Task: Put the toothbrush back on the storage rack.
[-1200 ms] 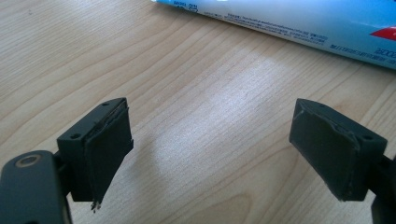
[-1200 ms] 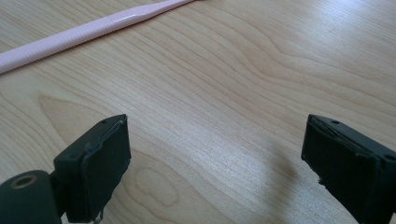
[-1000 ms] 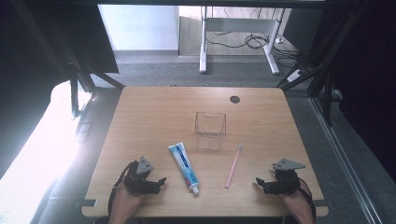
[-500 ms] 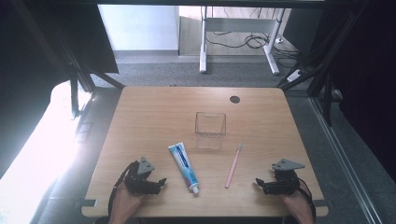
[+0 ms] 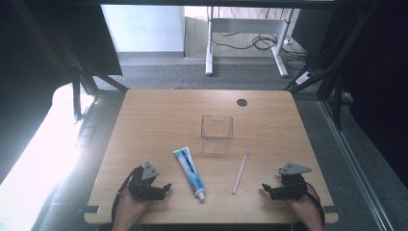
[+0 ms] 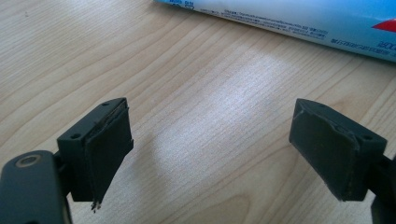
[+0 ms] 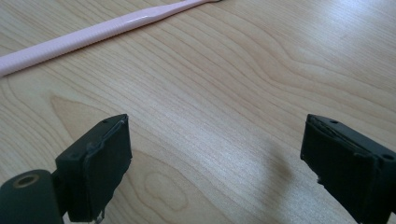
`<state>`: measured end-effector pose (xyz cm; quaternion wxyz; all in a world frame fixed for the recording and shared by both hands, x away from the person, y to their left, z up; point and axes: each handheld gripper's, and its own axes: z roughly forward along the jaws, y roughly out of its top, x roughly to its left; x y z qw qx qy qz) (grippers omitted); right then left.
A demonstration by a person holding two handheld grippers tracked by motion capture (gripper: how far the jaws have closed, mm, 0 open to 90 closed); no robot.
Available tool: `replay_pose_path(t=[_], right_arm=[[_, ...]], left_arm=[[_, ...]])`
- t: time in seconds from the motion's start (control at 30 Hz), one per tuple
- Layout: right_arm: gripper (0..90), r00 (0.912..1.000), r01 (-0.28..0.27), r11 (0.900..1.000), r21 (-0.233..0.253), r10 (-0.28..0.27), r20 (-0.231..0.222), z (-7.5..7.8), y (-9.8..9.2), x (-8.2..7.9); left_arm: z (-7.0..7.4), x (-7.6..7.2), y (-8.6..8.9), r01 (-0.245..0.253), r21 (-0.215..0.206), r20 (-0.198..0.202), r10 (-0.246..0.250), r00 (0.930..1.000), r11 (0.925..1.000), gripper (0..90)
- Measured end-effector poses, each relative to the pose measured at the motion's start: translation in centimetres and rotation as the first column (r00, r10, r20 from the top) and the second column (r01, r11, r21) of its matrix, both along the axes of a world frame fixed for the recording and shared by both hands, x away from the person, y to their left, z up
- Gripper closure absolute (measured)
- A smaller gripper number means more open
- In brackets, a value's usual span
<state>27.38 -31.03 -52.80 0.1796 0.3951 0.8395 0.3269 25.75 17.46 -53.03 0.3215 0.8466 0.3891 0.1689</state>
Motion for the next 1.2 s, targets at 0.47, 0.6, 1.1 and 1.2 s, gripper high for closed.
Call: replay_pose_path(t=[0.47, 0.6, 1.1, 1.2], right_arm=[[13.4, 0.9953, -0.043, 0.999, -0.014, 0.041, -0.087, 0.3, 1.7, 0.3], [13.4, 0.9952, -0.054, 0.999, -0.002, 0.053, -0.082, 0.5, 2.1, 0.4], [50.0, 0.9899, -0.099, 0.995, 0.027, 0.101, -0.099, 1.8, 4.1, 0.9], [59.3, 0.9888, -0.113, 0.993, 0.027, 0.116, -0.095, 2.1, 4.4, 0.9]], left_arm=[[-0.1, 0.0, 0.0, -0.001, 0.001, 0.001, 0.001, 1.0000, 1.0000, 13.3], [-0.1, 0.0, 0.0, -0.004, -0.002, 0.001, 0.004, 1.0000, 1.0000, 13.3], [-0.1, 0.0, 0.0, -0.007, -0.003, -0.002, 0.007, 1.0000, 1.0000, 13.3], [-0.1, 0.1, -0.1, -0.011, -0.011, -0.007, 0.011, 0.9999, 0.9999, 13.3]])
